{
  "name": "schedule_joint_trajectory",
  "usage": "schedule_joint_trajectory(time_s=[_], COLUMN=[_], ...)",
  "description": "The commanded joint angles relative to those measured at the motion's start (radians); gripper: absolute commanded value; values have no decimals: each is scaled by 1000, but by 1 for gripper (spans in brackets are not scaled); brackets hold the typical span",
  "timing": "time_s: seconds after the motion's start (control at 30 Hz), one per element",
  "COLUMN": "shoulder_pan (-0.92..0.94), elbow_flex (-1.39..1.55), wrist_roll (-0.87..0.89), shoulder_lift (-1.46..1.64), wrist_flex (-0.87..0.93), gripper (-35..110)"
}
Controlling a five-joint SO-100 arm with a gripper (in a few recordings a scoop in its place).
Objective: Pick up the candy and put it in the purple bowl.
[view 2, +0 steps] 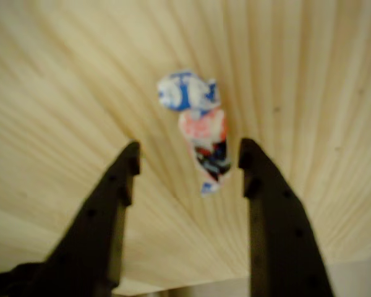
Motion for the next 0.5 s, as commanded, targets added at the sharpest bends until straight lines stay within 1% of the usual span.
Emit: schedule_joint_trajectory(time_s=[0.0,0.47], shoulder_pan=[-8,32], elbow_flex=[-8,133], wrist_roll=[2,-60], shoulder_lift=[32,72], wrist_flex=[-26,-109], gripper=[23,22])
